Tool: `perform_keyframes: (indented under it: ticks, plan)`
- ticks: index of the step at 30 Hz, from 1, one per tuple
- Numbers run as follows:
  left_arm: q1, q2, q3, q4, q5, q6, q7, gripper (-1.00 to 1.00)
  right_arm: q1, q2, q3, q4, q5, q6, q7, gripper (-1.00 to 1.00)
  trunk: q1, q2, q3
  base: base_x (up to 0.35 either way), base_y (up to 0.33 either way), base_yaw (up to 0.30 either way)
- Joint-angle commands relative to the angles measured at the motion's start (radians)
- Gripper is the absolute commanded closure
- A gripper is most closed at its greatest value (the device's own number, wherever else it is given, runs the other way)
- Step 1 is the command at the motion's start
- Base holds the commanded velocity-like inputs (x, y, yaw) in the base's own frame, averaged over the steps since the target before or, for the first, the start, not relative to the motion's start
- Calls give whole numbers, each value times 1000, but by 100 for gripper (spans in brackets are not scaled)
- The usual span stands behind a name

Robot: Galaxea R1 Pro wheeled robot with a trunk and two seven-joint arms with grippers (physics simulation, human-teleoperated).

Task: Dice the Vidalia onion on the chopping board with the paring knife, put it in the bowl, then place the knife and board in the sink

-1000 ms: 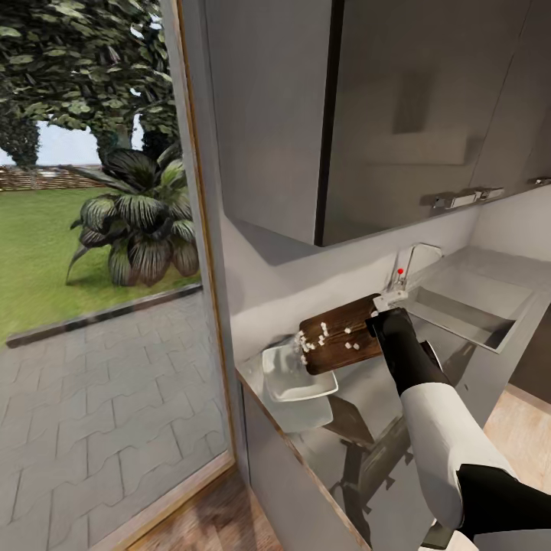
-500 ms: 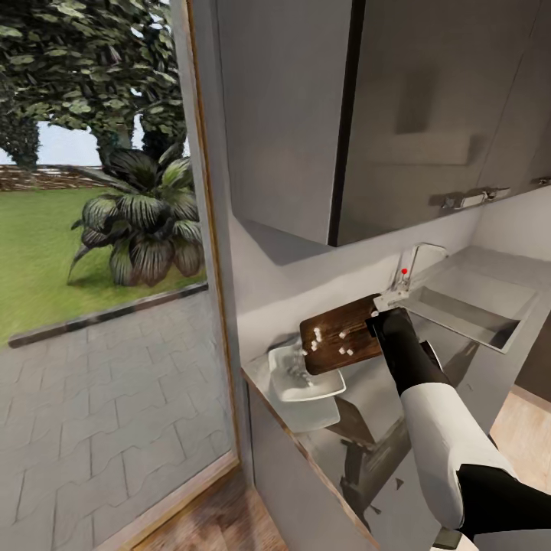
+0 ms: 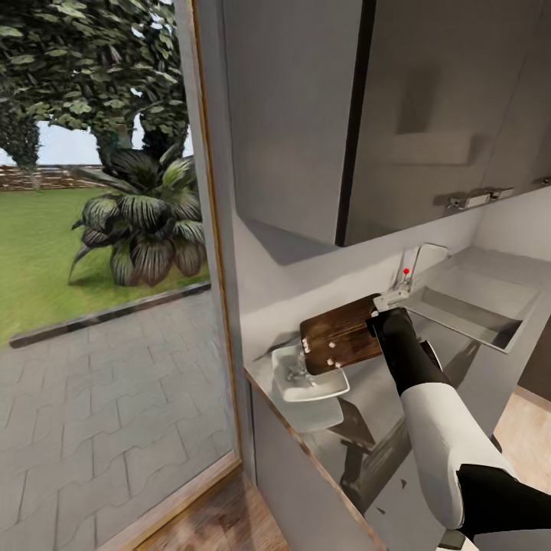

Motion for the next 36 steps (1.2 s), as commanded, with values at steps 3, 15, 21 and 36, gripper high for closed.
perform_keyframes:
  ticks: [3, 15, 21, 36]
  plan:
    - [-2, -1, -8, 3, 6, -5, 1, -100, -1, 1, -3, -1, 20, 2, 7, 100, 1, -2, -2, 0, 8, 0]
    - [-2, 0, -8, 3, 6, -5, 1, -100, -1, 1, -3, -1, 24, 2, 7, 100, 1, -2, -2, 0, 0, 0]
    - [-2, 0, -8, 3, 6, -5, 1, -100, -1, 1, -3, -1, 24, 2, 7, 100, 1, -2, -2, 0, 0, 0]
    - [-2, 0, -8, 4, 6, -4, 1, -100, -1, -18, -10, -1, 20, -52, 13, 100, 1, -2, -2, 0, 0, 0]
